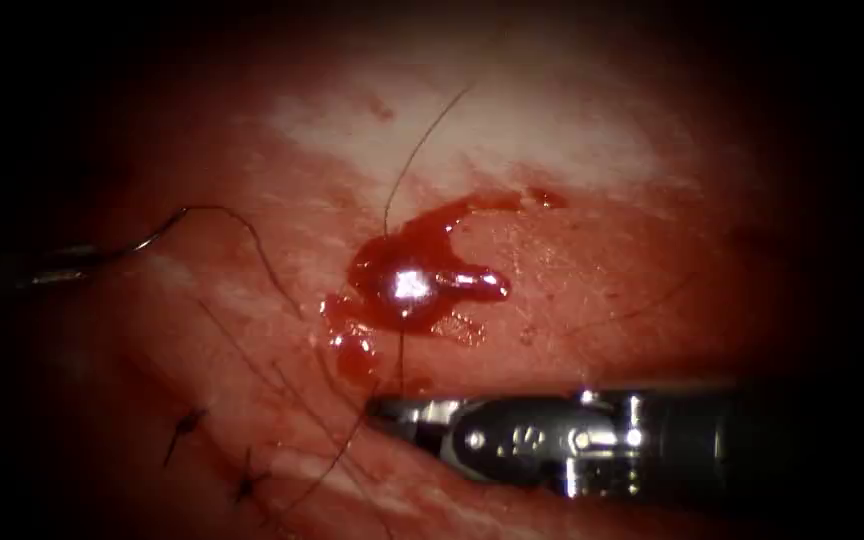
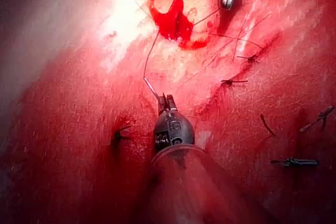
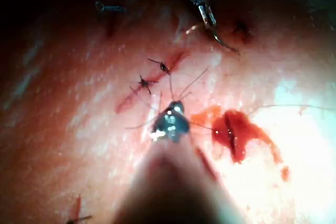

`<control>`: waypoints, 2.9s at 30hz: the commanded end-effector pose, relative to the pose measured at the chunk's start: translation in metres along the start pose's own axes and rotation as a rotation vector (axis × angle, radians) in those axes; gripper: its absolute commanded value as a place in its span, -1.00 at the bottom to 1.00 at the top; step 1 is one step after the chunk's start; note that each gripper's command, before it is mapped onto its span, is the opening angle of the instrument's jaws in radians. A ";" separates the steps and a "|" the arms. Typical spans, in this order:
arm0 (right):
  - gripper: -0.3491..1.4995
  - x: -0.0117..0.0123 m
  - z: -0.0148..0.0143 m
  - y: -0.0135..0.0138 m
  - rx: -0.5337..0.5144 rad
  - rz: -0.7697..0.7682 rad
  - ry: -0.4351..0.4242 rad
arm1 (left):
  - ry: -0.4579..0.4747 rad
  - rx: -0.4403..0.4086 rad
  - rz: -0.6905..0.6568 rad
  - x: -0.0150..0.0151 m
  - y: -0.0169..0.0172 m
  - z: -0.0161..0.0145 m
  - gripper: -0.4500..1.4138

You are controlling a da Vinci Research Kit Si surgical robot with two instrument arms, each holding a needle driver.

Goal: Wound Closure

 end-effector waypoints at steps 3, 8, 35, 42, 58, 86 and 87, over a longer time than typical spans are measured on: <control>-1.00 0.0013 0.0000 -0.0014 0.011 0.007 0.004 | 0.000 -0.002 -0.001 -0.0006 0.0005 0.0006 -1.00; -1.00 0.0026 -0.0007 -0.0024 0.020 0.010 0.011 | 0.001 -0.004 -0.001 -0.0006 0.0005 0.0006 -1.00; 0.40 0.0062 -0.0030 -0.0043 -0.021 0.054 0.001 | 0.001 -0.002 0.000 -0.0009 0.0005 0.0007 -1.00; 0.58 0.0023 -0.0037 -0.0009 -0.051 0.047 0.002 | 0.001 -0.001 -0.005 -0.0012 0.0001 0.0005 -1.00; 0.54 -0.0057 0.0017 0.0043 -0.149 -0.010 0.014 | -0.005 0.003 -0.015 -0.0022 0.0000 0.0014 -1.00; -1.00 -0.0051 0.0029 0.0015 0.004 -0.039 0.027 | -0.004 0.002 -0.021 -0.0023 0.0002 0.0013 -1.00; -1.00 -0.0048 0.0027 0.0011 0.005 -0.040 0.027 | -0.004 0.003 -0.021 -0.0023 0.0002 0.0013 -1.00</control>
